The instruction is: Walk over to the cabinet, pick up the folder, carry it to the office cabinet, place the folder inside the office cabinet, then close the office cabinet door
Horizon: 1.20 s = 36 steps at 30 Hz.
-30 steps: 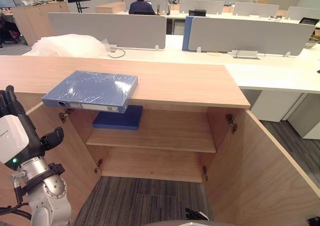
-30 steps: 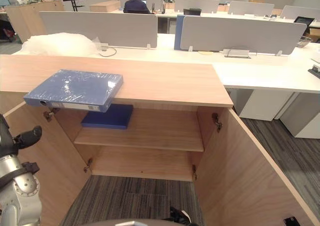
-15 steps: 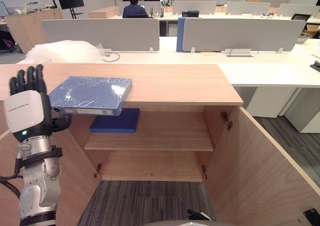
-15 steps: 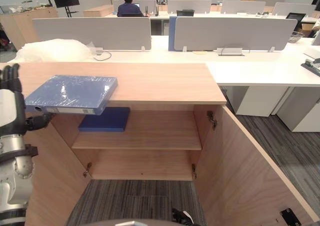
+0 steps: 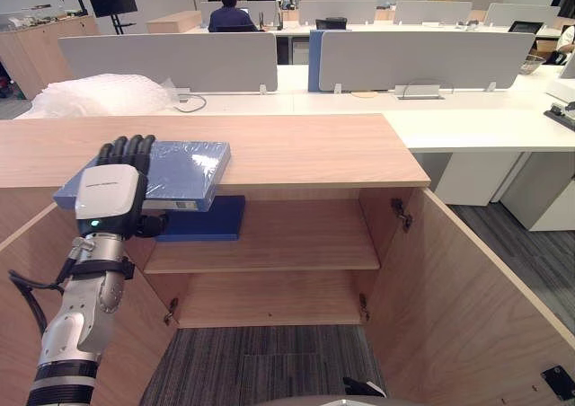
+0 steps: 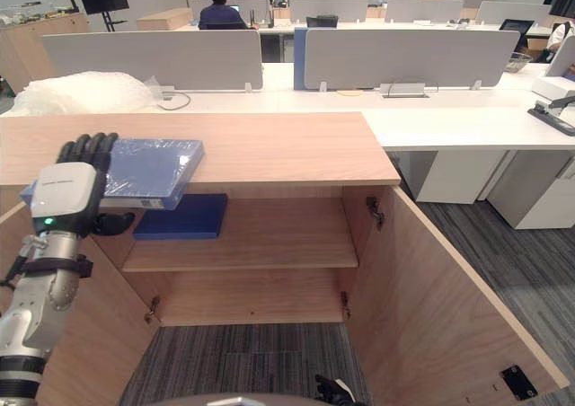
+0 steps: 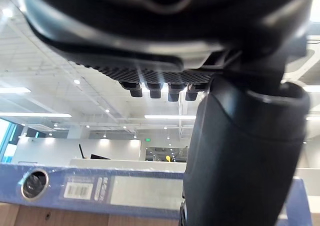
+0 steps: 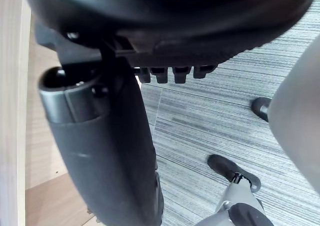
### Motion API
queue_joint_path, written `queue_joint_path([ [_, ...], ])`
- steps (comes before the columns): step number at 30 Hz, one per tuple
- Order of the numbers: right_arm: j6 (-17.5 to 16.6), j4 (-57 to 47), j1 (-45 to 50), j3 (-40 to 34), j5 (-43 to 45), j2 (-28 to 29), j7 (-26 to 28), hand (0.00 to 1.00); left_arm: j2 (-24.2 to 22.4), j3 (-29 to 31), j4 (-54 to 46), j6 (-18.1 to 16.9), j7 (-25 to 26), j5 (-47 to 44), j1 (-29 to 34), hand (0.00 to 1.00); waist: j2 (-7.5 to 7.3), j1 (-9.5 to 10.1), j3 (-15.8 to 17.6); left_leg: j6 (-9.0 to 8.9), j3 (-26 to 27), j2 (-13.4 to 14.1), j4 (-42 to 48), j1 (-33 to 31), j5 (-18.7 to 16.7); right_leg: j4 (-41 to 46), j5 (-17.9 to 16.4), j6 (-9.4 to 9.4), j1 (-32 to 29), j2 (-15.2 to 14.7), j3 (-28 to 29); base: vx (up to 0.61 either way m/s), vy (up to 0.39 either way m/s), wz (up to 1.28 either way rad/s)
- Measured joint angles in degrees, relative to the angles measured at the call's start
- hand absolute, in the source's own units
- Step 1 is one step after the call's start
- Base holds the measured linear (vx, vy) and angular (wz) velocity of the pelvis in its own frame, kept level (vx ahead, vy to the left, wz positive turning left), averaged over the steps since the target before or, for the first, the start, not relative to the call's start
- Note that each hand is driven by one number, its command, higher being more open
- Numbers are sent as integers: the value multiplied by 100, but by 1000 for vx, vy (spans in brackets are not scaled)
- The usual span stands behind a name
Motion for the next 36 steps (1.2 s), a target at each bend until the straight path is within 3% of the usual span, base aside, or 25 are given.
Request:
queue_joint_path([
  [4, -15, -1, -7, -51, 1, -11, 0, 100, 74, -89, 242, -1, -78, -31, -89, 100, 19, -62, 4, 2, 40, 3, -94, 3, 74, -4, 39, 2, -58, 6, 38, -22, 1, -5],
  [5, -15, -2, -8, -55, 0, -36, -1, 100, 97, -142, 336, -39, -136, -30, -150, 0, 36, -66, 16, 9, 51, 2, -123, 11, 99, -13, 62, 8, -63, 5, 49, -19, 5, -3],
  [30, -38, -95, -4, -171, 6, -196, 7, 100, 772, -570, 1018, -111, -15, 150, -1033, 0, 157, -209, -25, 20, 236, -6, -251, 101, 147, -132, 171, 44, -61, 9, 230, -7, 4, -3],
  [35, -38, -83, -2, -313, 15, -174, 1, 100, 535, -468, -140, 8, -188, -77, -584, 0, 114, -179, 14, 33, 197, -27, -238, 51, 154, -135, 171, 48, -79, -18, 216, -3, 5, 3],
  [36, -38, -55, -8, -488, 20, -153, 0, 100, 77, -256, -954, -74, -204, -275, -161, 0, 102, -155, 22, 35, 182, -43, -236, 22, 153, -135, 169, 50, -106, -35, 213, -1, 20, 5],
])
